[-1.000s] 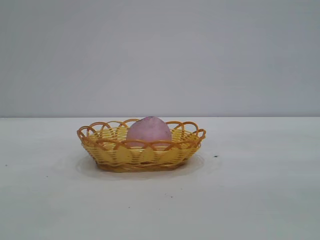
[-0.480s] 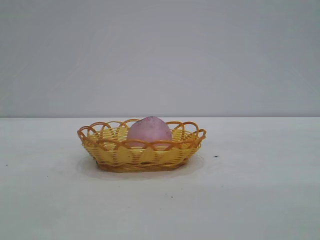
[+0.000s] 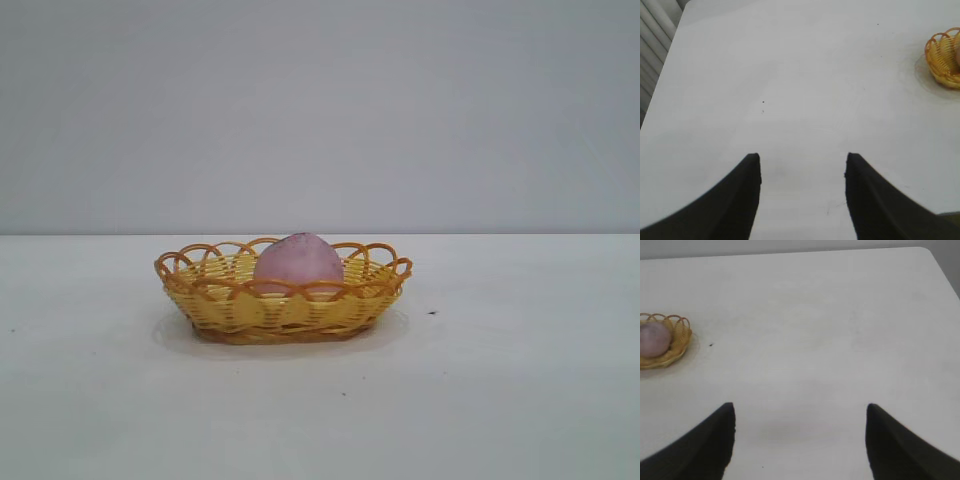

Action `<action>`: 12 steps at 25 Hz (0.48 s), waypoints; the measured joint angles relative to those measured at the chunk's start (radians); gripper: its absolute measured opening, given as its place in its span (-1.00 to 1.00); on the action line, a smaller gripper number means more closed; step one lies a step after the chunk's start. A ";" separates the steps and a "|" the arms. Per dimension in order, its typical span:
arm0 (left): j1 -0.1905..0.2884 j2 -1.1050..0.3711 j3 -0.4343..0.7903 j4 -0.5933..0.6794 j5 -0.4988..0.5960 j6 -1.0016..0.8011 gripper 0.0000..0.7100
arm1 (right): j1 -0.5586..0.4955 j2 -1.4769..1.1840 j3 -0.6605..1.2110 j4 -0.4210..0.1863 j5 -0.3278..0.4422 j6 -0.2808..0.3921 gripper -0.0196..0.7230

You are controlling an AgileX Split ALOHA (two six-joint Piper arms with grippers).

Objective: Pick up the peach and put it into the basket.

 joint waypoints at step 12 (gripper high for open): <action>-0.011 0.000 0.000 0.000 0.000 0.000 -0.05 | 0.000 0.000 0.000 0.000 0.000 0.000 0.33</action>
